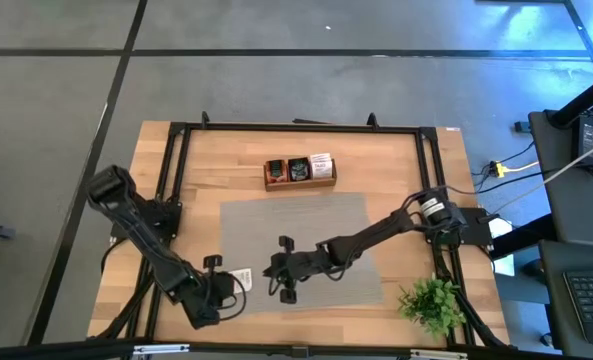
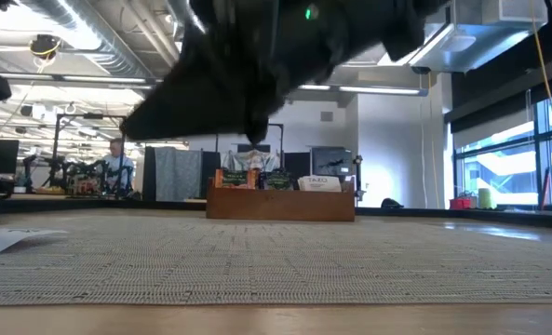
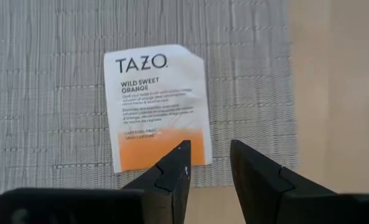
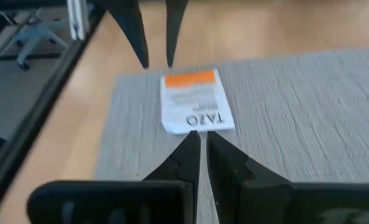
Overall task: Pick & Place Tea
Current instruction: Put the white orange tea bag into the right section of the wooden organizer
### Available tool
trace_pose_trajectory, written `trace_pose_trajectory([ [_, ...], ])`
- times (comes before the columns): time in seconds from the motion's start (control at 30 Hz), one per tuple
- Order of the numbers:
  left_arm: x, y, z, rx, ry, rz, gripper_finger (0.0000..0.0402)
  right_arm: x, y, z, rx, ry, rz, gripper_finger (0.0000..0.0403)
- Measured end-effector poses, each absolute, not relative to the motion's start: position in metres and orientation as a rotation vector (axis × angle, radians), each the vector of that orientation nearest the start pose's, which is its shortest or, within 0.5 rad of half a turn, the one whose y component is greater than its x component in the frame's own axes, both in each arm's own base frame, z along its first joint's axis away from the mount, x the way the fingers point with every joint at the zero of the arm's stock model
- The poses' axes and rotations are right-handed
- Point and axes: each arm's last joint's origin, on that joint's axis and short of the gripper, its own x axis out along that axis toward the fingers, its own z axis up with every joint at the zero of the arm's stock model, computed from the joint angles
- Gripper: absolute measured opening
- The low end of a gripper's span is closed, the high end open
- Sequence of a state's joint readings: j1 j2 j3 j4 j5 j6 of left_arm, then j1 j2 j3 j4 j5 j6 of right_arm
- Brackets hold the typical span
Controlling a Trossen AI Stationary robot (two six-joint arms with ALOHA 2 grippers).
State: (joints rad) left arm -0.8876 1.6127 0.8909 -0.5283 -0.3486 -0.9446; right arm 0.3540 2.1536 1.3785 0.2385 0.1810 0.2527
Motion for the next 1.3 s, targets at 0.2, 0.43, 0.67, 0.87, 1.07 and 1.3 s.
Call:
trace_pose_trajectory([
  [0.2, 0.190, -0.211, 0.150, -0.108, 1.144, 0.111, 0.0111, 0.439, 0.153, 0.112, 0.053, 0.633, 0.087, 0.0032],
  [0.43, 0.196, -0.206, 0.141, -0.101, 1.184, 0.143, 0.0107, 0.440, 0.154, 0.089, 0.048, 0.669, 0.082, 0.0033],
  [0.67, 0.204, -0.202, 0.131, -0.088, 1.215, 0.177, 0.0111, 0.441, 0.155, 0.080, 0.076, 0.690, 0.100, 0.0033],
  [0.87, 0.213, -0.197, 0.130, -0.072, 1.150, 0.201, 0.0108, 0.441, 0.155, 0.079, 0.074, 0.689, 0.108, 0.0033],
  [1.07, 0.220, -0.192, 0.130, -0.083, 1.117, 0.217, 0.0110, 0.440, 0.155, 0.078, 0.073, 0.698, 0.109, 0.0033],
  [1.3, 0.221, -0.192, 0.130, -0.076, 1.129, 0.198, 0.0108, 0.440, 0.155, 0.080, 0.063, 0.699, 0.114, 0.0033],
])
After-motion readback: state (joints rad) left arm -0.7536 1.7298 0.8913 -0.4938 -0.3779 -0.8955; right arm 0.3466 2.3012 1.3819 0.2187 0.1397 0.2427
